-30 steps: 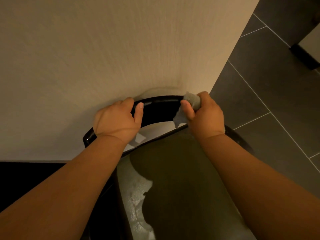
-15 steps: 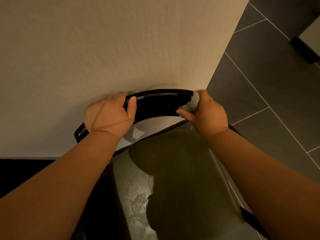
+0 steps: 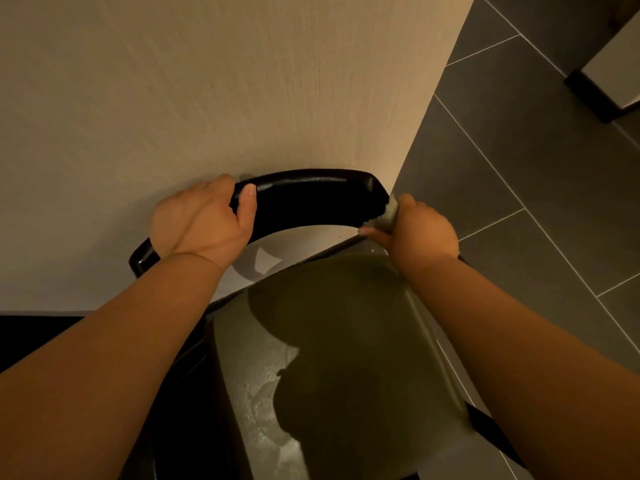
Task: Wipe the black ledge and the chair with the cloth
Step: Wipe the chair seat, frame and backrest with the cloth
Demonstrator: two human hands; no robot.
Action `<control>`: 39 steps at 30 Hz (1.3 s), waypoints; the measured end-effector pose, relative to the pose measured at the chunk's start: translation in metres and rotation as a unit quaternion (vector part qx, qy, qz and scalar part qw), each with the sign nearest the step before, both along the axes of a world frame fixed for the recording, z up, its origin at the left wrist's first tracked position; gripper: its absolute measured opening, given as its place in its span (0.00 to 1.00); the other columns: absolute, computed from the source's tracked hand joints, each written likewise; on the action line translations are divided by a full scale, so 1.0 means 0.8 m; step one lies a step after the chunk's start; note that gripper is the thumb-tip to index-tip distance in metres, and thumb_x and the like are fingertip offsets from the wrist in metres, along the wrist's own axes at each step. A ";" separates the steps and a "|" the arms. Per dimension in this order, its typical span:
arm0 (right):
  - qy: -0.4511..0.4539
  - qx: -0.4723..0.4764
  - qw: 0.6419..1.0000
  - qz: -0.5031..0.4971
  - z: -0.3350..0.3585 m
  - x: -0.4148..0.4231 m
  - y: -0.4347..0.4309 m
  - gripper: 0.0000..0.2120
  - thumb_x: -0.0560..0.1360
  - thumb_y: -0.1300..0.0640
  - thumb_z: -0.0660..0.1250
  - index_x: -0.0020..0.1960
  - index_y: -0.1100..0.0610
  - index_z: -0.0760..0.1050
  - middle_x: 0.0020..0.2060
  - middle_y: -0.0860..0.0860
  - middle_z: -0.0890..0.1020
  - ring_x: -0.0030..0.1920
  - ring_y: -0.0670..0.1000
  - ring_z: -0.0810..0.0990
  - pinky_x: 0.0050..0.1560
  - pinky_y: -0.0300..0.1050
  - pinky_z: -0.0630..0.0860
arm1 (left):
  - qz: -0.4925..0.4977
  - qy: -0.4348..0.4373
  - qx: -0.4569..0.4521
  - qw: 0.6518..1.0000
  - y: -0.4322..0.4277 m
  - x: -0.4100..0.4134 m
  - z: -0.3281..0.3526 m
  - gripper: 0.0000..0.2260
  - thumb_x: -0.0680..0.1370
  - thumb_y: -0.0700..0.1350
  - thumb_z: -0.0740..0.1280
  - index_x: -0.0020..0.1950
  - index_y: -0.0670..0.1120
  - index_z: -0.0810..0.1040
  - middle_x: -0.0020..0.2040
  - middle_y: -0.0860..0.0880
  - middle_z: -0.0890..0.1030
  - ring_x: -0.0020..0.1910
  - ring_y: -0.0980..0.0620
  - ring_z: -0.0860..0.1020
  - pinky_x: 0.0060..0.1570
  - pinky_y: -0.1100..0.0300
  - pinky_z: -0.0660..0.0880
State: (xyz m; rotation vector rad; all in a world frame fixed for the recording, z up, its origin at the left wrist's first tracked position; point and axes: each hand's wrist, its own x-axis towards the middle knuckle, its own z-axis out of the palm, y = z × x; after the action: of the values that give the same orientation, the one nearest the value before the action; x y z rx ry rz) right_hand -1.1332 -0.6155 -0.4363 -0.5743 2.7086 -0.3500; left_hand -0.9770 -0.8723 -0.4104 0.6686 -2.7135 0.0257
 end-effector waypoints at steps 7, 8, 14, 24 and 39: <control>-0.030 -0.037 0.999 0.002 0.002 -0.002 -0.006 0.27 0.72 0.35 0.73 0.58 0.51 0.66 0.44 0.50 0.76 0.43 0.54 0.75 0.43 0.53 0.75 | 0.004 0.000 -0.024 1.000 -0.001 0.001 -0.002 0.23 0.86 0.58 0.53 0.44 0.43 0.75 0.34 0.42 0.76 0.29 0.42 0.70 0.29 0.53 0.64; -0.024 0.002 1.000 -0.001 0.000 -0.003 0.008 0.24 0.75 0.39 0.72 0.58 0.52 0.66 0.43 0.51 0.76 0.42 0.55 0.74 0.42 0.53 0.74 | 0.001 0.001 -0.024 1.000 0.000 0.000 -0.002 0.23 0.86 0.58 0.53 0.44 0.43 0.75 0.34 0.42 0.76 0.29 0.42 0.70 0.30 0.54 0.63; -0.013 0.059 0.998 0.007 -0.002 -0.008 0.030 0.20 0.77 0.43 0.70 0.60 0.55 0.71 0.40 0.52 0.76 0.41 0.56 0.77 0.42 0.53 0.77 | -0.005 -0.015 -0.012 1.000 0.000 0.001 0.002 0.23 0.86 0.58 0.52 0.45 0.43 0.74 0.36 0.42 0.76 0.30 0.43 0.70 0.31 0.54 0.63; 0.011 0.040 0.999 0.021 -0.011 -0.005 0.058 0.24 0.77 0.33 0.64 0.54 0.54 0.69 0.42 0.52 0.77 0.41 0.56 0.77 0.39 0.52 0.75 | -0.126 -0.032 0.070 0.989 0.035 -0.053 0.033 0.26 0.85 0.62 0.51 0.62 0.44 0.79 0.50 0.42 0.82 0.45 0.40 0.79 0.39 0.48 0.75; -0.002 0.016 0.999 -0.030 -0.020 0.000 0.081 0.24 0.76 0.30 0.63 0.51 0.51 0.67 0.37 0.49 0.74 0.36 0.53 0.74 0.33 0.47 0.67 | -0.235 -0.176 -0.015 0.956 0.125 -0.164 0.023 0.20 0.81 0.66 0.58 0.43 0.51 0.71 0.34 0.52 0.70 0.35 0.46 0.74 0.35 0.55 0.63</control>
State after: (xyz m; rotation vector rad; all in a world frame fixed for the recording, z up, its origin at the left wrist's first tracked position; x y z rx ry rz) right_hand -1.1328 -0.5505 -0.4522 -0.4834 2.7275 -0.3224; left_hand -1.1078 -0.7725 -0.3921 -0.0102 -3.1354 0.0763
